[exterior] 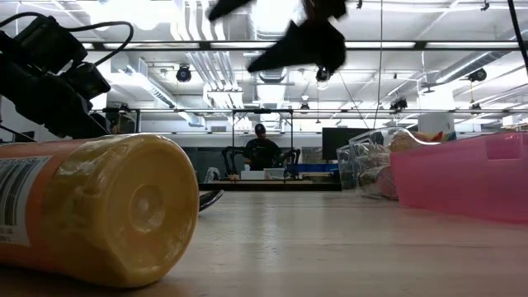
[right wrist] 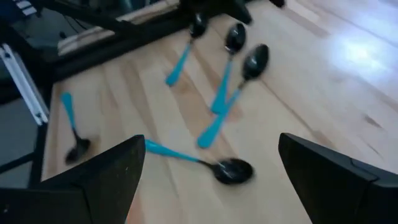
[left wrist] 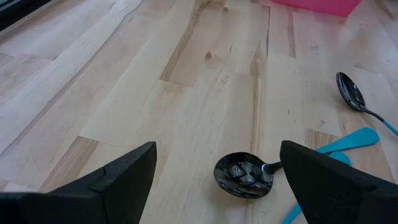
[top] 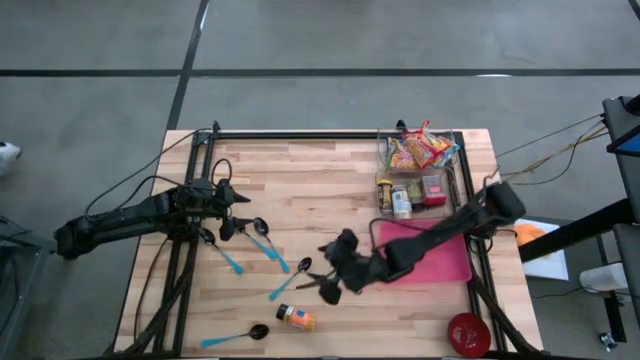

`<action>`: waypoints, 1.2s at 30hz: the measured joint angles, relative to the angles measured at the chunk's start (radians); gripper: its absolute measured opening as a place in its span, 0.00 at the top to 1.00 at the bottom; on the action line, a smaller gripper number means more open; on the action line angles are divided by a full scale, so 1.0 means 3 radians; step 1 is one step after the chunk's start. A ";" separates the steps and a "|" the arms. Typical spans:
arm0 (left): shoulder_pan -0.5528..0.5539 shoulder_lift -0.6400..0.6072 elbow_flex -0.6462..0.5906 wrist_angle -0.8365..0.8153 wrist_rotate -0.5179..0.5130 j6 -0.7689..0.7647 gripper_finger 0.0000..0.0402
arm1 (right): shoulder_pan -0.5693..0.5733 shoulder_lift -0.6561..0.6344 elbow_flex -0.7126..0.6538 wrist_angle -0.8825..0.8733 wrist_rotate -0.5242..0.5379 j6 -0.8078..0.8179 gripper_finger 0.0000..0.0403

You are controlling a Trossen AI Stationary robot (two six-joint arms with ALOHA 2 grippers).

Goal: Pick & Place Food Item
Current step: Put the orange seasoning bottle into the bottom transparent bin

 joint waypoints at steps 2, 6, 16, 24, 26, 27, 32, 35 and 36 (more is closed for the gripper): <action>0.0001 0.0000 0.0000 -0.0001 -0.0001 0.0000 0.14 | 0.0055 0.0133 0.0262 -0.0226 0.0003 0.0006 0.09; 0.0000 0.0000 0.0000 -0.0001 -0.0001 0.0000 0.14 | 0.0184 0.0451 0.0746 -0.0652 0.0010 0.0051 0.09; 0.0000 0.0000 0.0000 -0.0001 0.0000 0.0000 0.14 | 0.0380 0.1040 0.1778 -0.1254 0.0092 0.0066 0.09; 0.0001 -0.0001 0.0000 0.0000 -0.0001 0.0000 0.14 | 0.0430 0.1551 0.2321 -0.1417 0.0054 0.0008 0.09; 0.0001 0.0000 0.0000 0.0000 -0.0001 0.0000 0.14 | 0.0446 0.1653 0.2403 -0.1445 0.0024 0.0009 0.09; 0.0001 0.0000 0.0000 -0.0001 0.0000 0.0000 0.14 | 0.0451 0.1692 0.2437 -0.1433 -0.0016 0.0010 0.09; 0.0001 0.0000 0.0000 -0.0001 -0.0001 0.0000 0.14 | 0.0469 0.1850 0.2542 -0.1479 -0.0116 0.0008 0.09; 0.0001 0.0000 0.0000 -0.0001 0.0000 0.0000 0.14 | 0.0474 0.1891 0.2534 -0.1469 -0.0125 0.0074 0.09; 0.0001 0.0000 0.0000 -0.0001 -0.0001 0.0000 0.14 | 0.0474 0.1898 0.2534 -0.1460 -0.0142 0.0084 0.09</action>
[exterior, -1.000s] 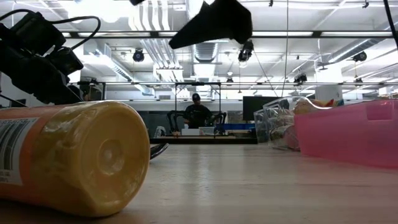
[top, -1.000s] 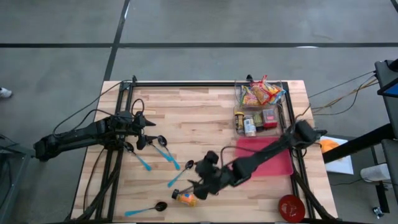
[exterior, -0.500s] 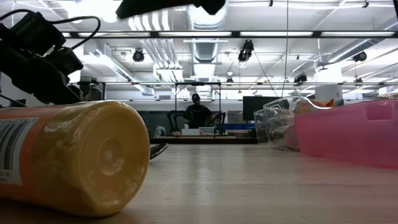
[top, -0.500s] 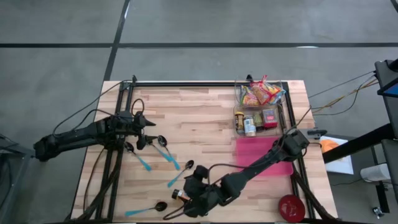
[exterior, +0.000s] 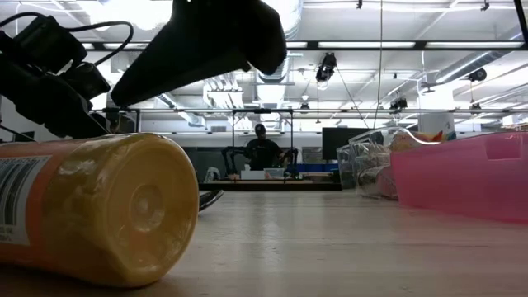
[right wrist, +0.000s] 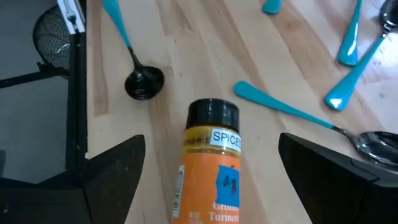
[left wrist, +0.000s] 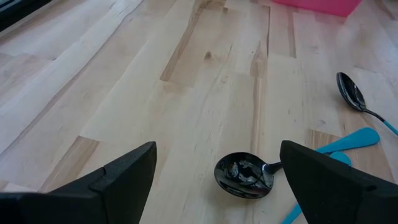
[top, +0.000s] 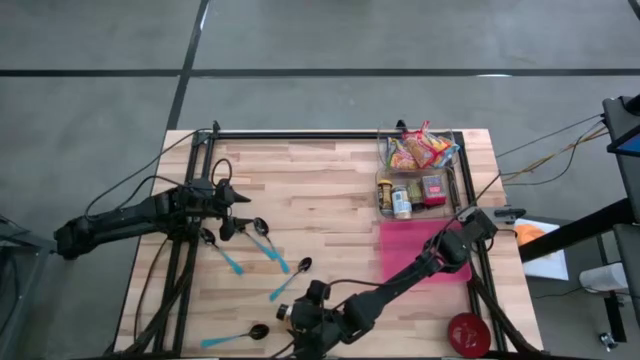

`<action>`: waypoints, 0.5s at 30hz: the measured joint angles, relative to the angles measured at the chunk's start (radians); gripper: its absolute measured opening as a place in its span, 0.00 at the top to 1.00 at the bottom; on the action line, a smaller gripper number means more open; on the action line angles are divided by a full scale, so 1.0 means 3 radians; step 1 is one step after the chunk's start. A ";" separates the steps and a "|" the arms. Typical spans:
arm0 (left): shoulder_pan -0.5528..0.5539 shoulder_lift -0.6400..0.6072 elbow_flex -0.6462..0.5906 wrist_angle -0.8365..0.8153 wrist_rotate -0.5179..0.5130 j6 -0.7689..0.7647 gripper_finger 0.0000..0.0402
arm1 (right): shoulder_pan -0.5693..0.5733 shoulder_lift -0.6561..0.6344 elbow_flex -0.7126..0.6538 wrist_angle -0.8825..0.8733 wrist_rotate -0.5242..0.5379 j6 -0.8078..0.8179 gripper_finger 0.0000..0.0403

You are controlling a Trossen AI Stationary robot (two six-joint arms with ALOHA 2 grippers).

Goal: Pick & Place Food Item
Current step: Put the orange seasoning bottle into the bottom transparent bin

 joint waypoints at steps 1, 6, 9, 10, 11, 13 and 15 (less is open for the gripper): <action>0.0000 0.0000 0.0000 0.0001 0.0000 0.0000 0.14 | 0.0000 0.0014 0.0001 0.0018 -0.0029 0.0001 0.09; -0.0001 0.0000 0.0000 0.0000 0.0001 0.0000 0.14 | 0.0000 0.0112 -0.0002 0.0006 -0.0119 0.0131 0.09; 0.0000 0.0000 0.0000 -0.0001 0.0000 0.0000 0.14 | -0.0001 0.0153 -0.0004 0.0000 -0.0266 0.0138 0.09; -0.0001 0.0000 0.0000 -0.0001 0.0001 0.0000 0.14 | -0.0001 0.0164 -0.0004 0.0001 -0.0302 0.0140 0.09; -0.0001 0.0000 0.0000 0.0001 0.0000 0.0000 0.14 | -0.0001 0.0170 -0.0004 0.0005 -0.0326 0.0155 0.09; -0.0001 0.0000 0.0000 -0.0001 0.0001 0.0000 0.14 | -0.0001 0.0177 -0.0008 -0.0004 -0.0343 0.0173 0.09; -0.0001 0.0000 0.0000 -0.0001 0.0000 0.0000 0.14 | -0.0002 0.0179 -0.0016 -0.0010 -0.0346 0.0171 0.09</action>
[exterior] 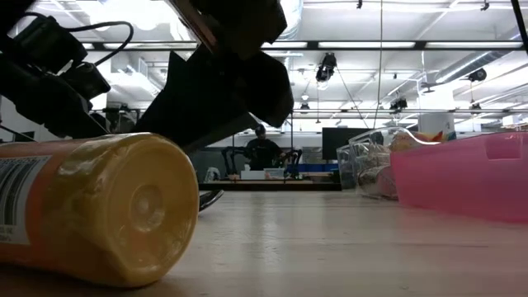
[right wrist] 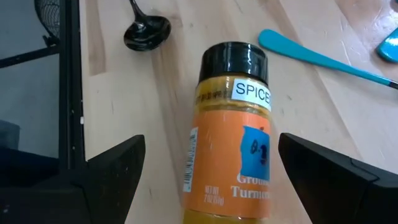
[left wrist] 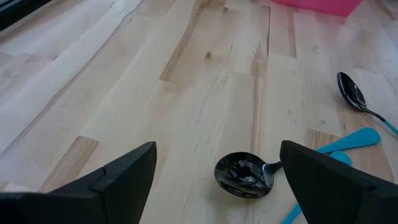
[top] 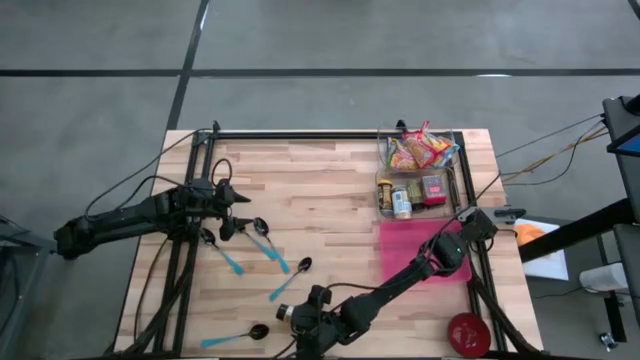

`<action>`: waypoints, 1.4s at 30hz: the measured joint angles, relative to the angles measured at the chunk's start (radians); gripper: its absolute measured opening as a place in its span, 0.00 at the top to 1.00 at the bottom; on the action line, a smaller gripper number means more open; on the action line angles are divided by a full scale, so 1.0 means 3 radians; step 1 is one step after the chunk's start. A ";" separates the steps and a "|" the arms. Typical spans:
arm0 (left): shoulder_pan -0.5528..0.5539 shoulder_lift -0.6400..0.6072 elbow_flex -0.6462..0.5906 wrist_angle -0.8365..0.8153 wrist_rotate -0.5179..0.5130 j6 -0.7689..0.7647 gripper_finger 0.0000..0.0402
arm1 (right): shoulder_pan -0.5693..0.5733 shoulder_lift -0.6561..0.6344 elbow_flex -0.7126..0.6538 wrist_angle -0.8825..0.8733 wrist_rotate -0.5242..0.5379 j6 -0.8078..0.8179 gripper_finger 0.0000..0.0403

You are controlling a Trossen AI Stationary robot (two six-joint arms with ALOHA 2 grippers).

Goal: Pick & Place Food Item
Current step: Put the orange seasoning bottle into the bottom transparent bin

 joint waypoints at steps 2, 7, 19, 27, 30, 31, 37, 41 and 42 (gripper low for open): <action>0.0000 0.0000 0.0000 0.0000 0.0001 0.0000 0.14 | 0.0000 0.0000 0.0000 0.0003 -0.0004 0.0000 0.09; 0.0000 0.0000 0.0000 0.0000 0.0000 0.0000 0.14 | 0.0000 0.0000 -0.0047 0.0001 -0.0062 0.0030 0.09; 0.0000 0.0000 0.0000 0.0001 0.0000 0.0000 0.14 | -0.0008 0.0000 -0.0177 0.0026 -0.0170 0.0192 0.11; 0.0000 0.0000 0.0000 0.0001 0.0001 0.0000 0.14 | -0.0011 0.0000 -0.0183 -0.0009 -0.0132 0.0203 0.34; 0.0000 0.0000 0.0000 0.0001 0.0000 -0.0001 0.14 | -0.0011 0.0000 -0.0183 -0.0049 -0.0127 0.0203 0.43; 0.0000 0.0000 0.0000 0.0001 0.0001 0.0000 0.14 | -0.0011 0.0000 -0.0183 -0.0054 -0.0125 0.0203 0.46; 0.0000 0.0000 0.0000 0.0001 0.0000 0.0000 0.14 | -0.0023 -0.0005 -0.0183 -0.0100 -0.0120 0.0297 0.57; 0.0000 0.0000 0.0000 0.0001 0.0001 0.0000 0.14 | -0.0027 -0.0006 -0.0183 -0.0113 -0.0121 0.0315 0.58; 0.0000 0.0000 0.0000 0.0001 0.0000 0.0000 0.14 | -0.0027 -0.0006 -0.0183 -0.0113 -0.0121 0.0315 0.58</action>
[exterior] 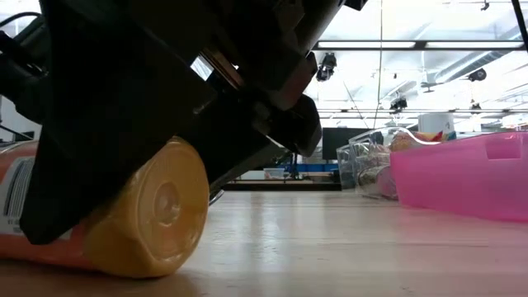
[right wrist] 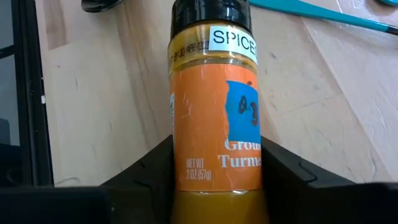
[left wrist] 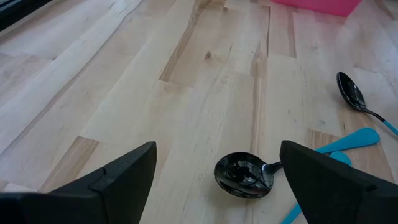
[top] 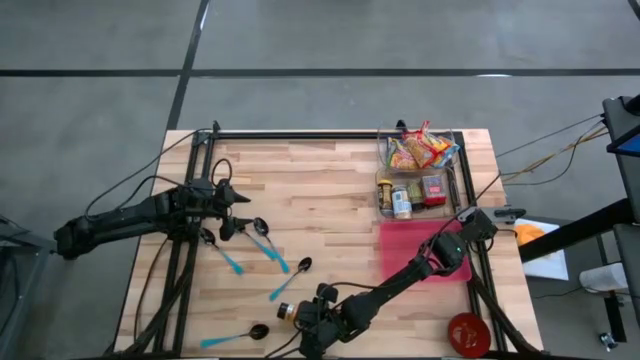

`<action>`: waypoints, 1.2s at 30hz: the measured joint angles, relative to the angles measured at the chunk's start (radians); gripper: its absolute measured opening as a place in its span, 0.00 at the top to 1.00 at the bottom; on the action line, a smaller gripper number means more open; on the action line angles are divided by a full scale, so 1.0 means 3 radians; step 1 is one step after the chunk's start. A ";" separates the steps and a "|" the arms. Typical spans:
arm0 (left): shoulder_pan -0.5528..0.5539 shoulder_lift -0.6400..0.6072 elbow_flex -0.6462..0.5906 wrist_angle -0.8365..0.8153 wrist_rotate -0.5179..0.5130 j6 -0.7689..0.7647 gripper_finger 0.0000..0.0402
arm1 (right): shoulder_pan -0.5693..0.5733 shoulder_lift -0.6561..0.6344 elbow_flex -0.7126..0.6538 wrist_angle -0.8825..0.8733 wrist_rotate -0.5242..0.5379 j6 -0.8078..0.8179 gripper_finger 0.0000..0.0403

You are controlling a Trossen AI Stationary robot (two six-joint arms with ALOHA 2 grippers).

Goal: Pick & Place Food Item
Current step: Put the orange seasoning bottle into the bottom transparent bin

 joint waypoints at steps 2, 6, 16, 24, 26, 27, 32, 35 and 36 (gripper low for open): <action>0.0000 0.0000 0.0000 0.0000 0.0000 0.0000 0.14 | 0.0000 0.0000 0.0000 -0.0001 0.0000 0.0000 0.58; 0.0000 0.0000 0.0000 -0.0001 0.0001 0.0000 0.14 | 0.0000 0.0000 0.0000 -0.0001 0.0000 0.0000 0.59; 0.0000 -0.0001 0.0000 0.0000 0.0000 -0.0001 0.14 | 0.0028 -0.0043 0.0234 -0.0312 0.0409 0.0013 0.58; 0.0001 0.0000 0.0000 0.0000 0.0000 0.0000 0.14 | 0.0035 -0.0064 0.0535 -0.0965 0.0639 0.0335 0.57; 0.0001 0.0000 0.0000 -0.0001 0.0001 -0.0001 0.14 | 0.0036 -0.0070 0.0637 -0.1140 0.0753 0.0361 0.57; 0.0001 0.0000 0.0000 0.0000 0.0000 0.0000 0.14 | 0.0036 -0.0070 0.0681 -0.1224 0.0807 0.0361 0.57; 0.0001 0.0000 0.0000 -0.0001 0.0000 0.0000 0.14 | 0.0034 -0.0070 0.0868 -0.1514 0.1018 0.0357 0.57; 0.0001 0.0000 0.0000 -0.0001 0.0000 0.0000 0.14 | 0.0034 -0.0071 0.0937 -0.1622 0.1194 0.0351 0.57; 0.0001 -0.0001 0.0000 -0.0001 0.0001 0.0000 0.14 | 0.0034 -0.0071 0.0959 -0.1673 0.1263 0.0344 0.57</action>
